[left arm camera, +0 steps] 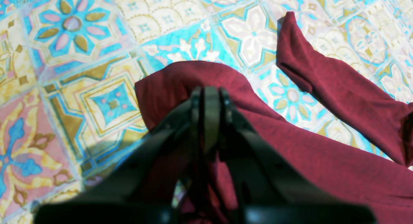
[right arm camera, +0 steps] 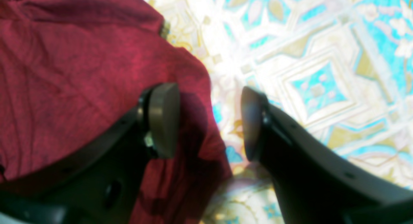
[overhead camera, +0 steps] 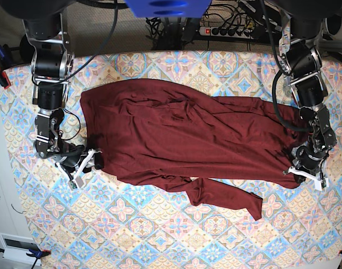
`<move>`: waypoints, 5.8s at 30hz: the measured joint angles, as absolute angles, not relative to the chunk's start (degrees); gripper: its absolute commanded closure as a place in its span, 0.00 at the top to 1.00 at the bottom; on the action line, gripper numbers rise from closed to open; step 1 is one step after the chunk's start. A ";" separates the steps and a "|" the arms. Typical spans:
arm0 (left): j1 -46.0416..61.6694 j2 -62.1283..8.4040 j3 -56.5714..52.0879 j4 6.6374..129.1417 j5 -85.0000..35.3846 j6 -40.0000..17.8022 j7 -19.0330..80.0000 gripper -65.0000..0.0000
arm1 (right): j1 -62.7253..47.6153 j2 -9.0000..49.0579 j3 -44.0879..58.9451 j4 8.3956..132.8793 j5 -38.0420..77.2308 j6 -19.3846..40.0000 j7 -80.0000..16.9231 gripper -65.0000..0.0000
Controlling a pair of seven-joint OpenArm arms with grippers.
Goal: Layout the t-shirt on the table in an organized manner, then fold the t-shirt properly
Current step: 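Grasp the shirt hem corners with both grippers, then lift the hem with both grippers and pull it toward the collar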
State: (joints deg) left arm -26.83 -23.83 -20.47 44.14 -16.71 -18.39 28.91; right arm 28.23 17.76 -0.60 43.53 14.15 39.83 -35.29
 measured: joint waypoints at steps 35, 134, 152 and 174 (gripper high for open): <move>-22.57 -22.68 -20.47 51.68 -16.64 -24.77 28.34 0.00 | 22.46 18.02 -3.33 62.15 14.26 39.79 -41.82 0.04; -0.10 -29.02 -20.60 71.37 -32.73 -26.65 28.88 0.00 | 3.25 17.61 4.43 88.20 15.31 40.12 -47.99 0.01; 2.35 -33.58 -17.21 71.48 -32.95 -26.59 38.87 0.00 | -3.51 19.35 6.15 91.77 14.83 40.29 -48.75 0.01; 6.55 -38.28 -16.99 71.77 -45.87 -26.81 40.25 0.32 | -6.22 19.75 6.66 91.83 14.57 40.03 -48.66 0.39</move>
State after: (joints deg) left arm 6.55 -38.28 -16.99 71.77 -45.87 -26.81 40.25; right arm -6.22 19.75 6.66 91.83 14.57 40.03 -48.66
